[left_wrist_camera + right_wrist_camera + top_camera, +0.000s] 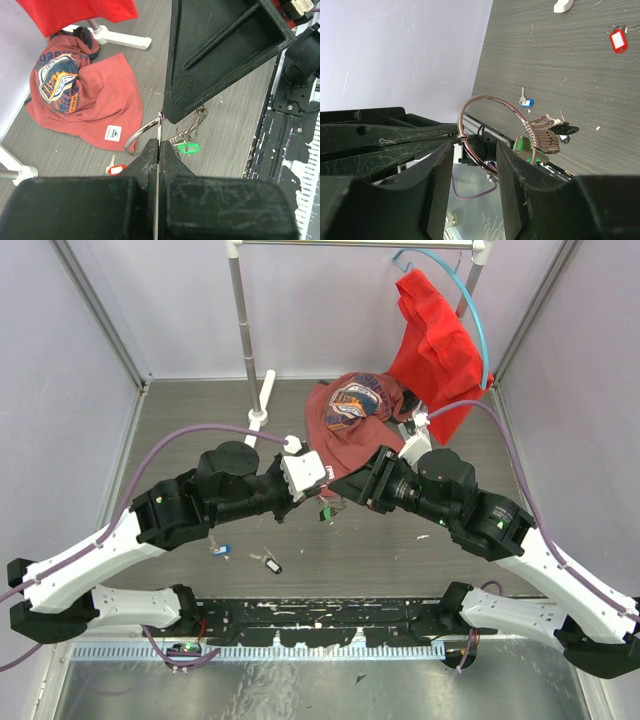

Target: Put the keys on the keyring

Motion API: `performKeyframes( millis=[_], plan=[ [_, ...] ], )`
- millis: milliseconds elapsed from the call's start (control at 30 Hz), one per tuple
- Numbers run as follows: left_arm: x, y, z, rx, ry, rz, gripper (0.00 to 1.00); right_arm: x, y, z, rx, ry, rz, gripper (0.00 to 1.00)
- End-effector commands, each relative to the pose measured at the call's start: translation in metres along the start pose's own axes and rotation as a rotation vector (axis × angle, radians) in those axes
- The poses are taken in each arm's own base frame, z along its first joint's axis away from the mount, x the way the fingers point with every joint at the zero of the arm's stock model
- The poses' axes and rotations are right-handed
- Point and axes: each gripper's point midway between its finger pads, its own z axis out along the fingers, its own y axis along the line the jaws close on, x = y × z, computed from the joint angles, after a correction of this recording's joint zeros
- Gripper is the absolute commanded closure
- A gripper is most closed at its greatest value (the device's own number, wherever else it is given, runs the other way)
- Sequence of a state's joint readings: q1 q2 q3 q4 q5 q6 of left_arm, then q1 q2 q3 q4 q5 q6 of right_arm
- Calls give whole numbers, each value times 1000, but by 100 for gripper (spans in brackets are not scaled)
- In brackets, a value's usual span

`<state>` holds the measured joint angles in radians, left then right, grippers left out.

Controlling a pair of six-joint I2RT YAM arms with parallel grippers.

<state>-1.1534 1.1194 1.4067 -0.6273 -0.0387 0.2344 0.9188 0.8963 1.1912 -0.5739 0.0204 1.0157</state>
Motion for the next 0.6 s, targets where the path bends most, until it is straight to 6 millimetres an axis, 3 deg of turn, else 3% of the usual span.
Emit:
performKeyframes(
  millis=[0, 300, 567],
  plan=[
    [-16, 2, -7, 4, -47, 12, 100, -6, 24, -3, -105, -15, -1, 55],
    [-16, -3, -4, 31, -39, 34, 100, -2, 29, 6, -115, 17, 27, 61],
    [-18, -3, -4, 32, -35, 47, 100, 2, 22, 12, -86, 30, 43, 65]
  ],
)
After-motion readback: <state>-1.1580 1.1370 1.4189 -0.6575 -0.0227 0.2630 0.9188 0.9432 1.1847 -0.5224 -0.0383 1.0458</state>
